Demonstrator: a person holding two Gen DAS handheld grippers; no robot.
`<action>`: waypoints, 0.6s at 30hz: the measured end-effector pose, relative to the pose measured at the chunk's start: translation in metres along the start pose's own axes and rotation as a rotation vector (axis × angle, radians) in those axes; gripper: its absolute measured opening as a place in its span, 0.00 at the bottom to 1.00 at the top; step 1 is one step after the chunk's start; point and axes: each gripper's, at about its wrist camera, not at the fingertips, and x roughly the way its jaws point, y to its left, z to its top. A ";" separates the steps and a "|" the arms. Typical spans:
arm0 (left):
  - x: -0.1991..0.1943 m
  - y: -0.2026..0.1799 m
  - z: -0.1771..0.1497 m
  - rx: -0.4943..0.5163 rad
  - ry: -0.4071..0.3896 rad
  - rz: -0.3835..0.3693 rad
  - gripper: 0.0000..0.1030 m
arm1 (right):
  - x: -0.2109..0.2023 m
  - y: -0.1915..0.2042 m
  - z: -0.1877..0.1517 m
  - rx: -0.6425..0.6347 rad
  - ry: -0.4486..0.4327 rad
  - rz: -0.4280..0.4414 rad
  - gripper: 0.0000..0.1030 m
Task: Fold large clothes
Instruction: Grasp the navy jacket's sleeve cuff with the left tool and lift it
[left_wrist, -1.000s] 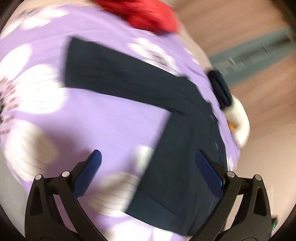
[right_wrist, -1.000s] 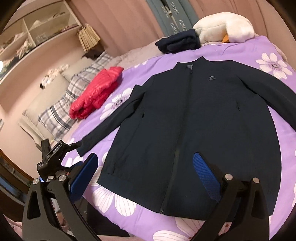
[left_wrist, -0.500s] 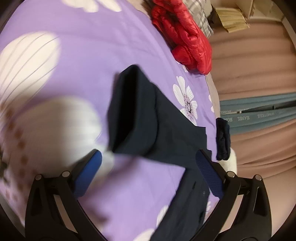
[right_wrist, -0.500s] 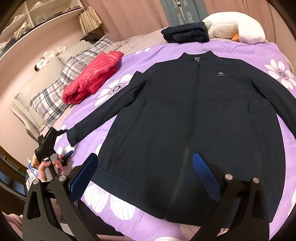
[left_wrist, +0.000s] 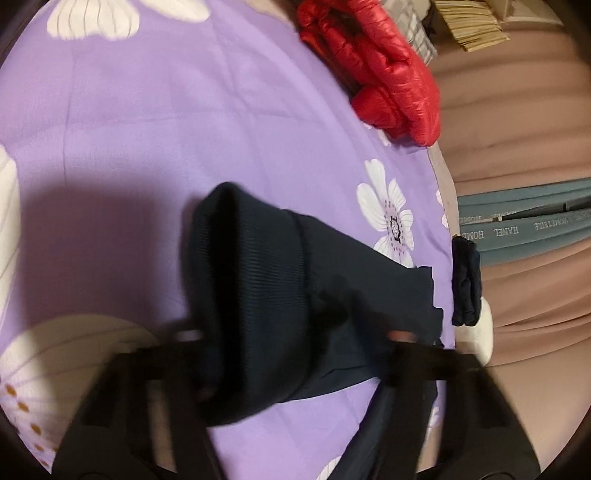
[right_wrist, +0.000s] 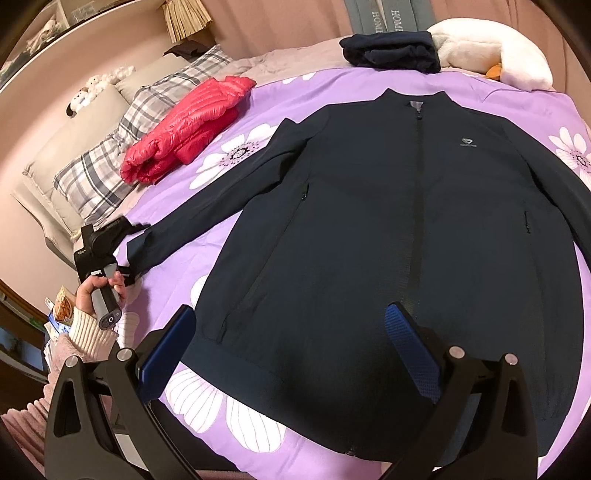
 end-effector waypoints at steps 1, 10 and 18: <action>0.000 0.006 0.001 -0.017 0.011 -0.011 0.25 | 0.002 0.000 0.002 0.001 0.004 -0.001 0.99; -0.016 -0.042 0.009 0.121 -0.035 0.028 0.12 | 0.010 -0.002 0.009 0.004 0.007 -0.003 0.99; -0.028 -0.189 -0.010 0.475 -0.083 0.078 0.12 | 0.006 -0.032 0.008 0.097 -0.014 -0.003 0.99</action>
